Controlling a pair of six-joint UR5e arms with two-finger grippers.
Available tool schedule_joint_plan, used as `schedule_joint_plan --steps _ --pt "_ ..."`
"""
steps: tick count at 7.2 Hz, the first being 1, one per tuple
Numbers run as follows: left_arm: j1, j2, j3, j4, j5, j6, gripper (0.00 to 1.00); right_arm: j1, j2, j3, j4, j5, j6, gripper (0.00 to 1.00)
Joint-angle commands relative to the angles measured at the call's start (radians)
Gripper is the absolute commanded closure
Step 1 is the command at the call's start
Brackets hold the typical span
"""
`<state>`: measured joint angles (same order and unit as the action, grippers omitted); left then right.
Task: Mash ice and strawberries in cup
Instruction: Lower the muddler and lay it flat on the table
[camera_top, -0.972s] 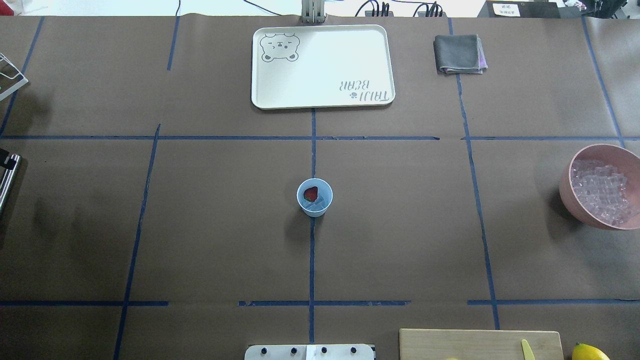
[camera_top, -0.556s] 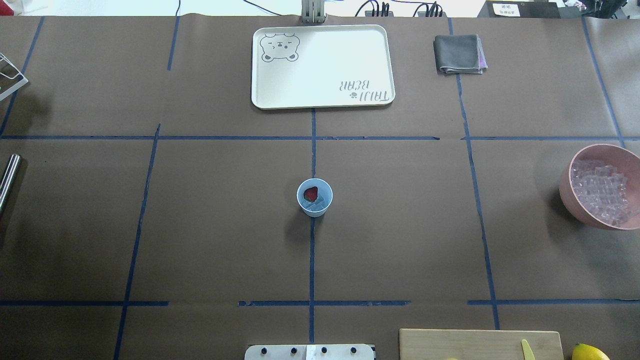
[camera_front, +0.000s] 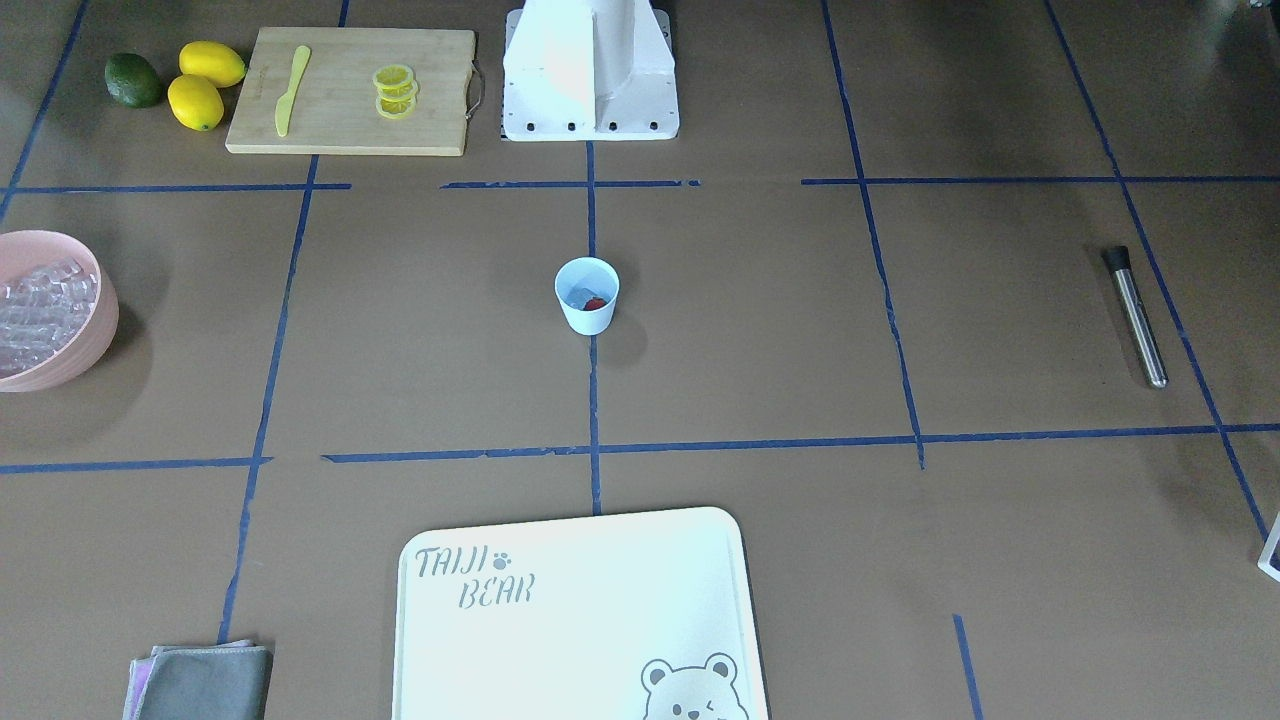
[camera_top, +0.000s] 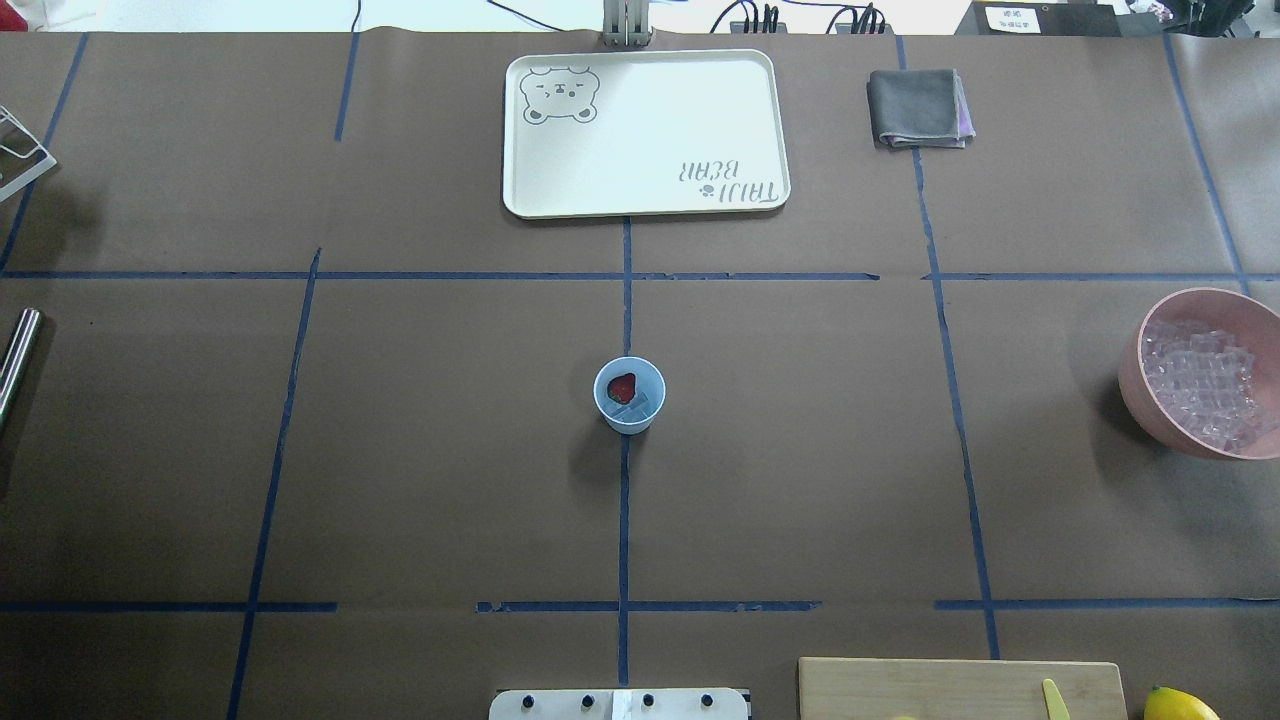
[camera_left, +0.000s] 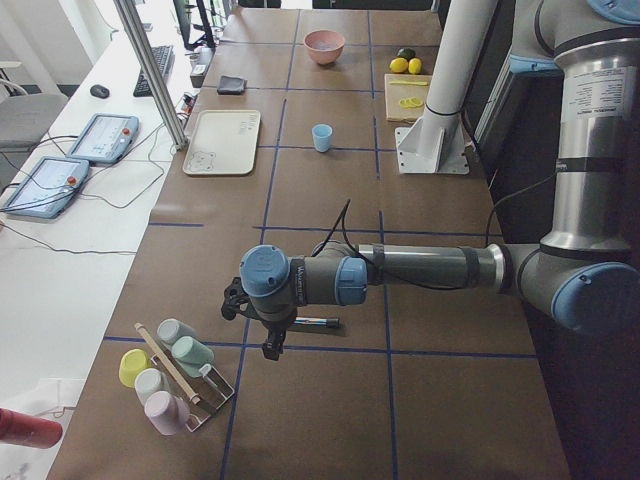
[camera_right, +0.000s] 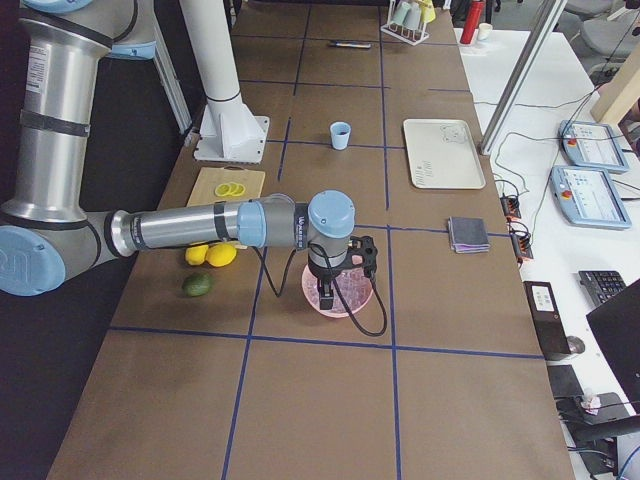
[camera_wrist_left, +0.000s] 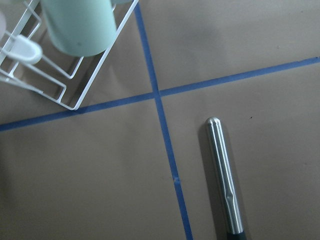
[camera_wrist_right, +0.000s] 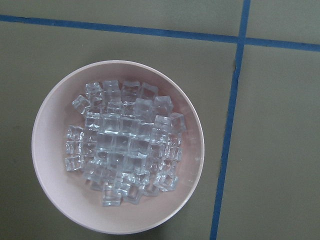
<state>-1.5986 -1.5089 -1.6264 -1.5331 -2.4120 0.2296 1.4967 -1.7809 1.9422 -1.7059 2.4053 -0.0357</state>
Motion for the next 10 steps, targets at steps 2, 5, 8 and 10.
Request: schedule_joint_plan --steps 2,5,8,10 --pt "-0.001 0.052 -0.061 0.037 0.074 -0.004 0.00 0.002 0.001 0.003 -0.001 -0.003 0.000 0.00" --pt "0.002 0.103 -0.160 0.103 0.077 -0.085 0.00 0.002 0.000 0.006 0.000 -0.023 0.000 0.00" --pt "0.003 0.127 -0.176 0.103 0.067 -0.118 0.00 0.002 0.001 0.004 0.000 -0.038 0.000 0.00" --pt "0.003 0.121 -0.181 0.105 0.053 -0.127 0.00 0.002 0.000 0.006 0.000 -0.049 0.000 0.00"
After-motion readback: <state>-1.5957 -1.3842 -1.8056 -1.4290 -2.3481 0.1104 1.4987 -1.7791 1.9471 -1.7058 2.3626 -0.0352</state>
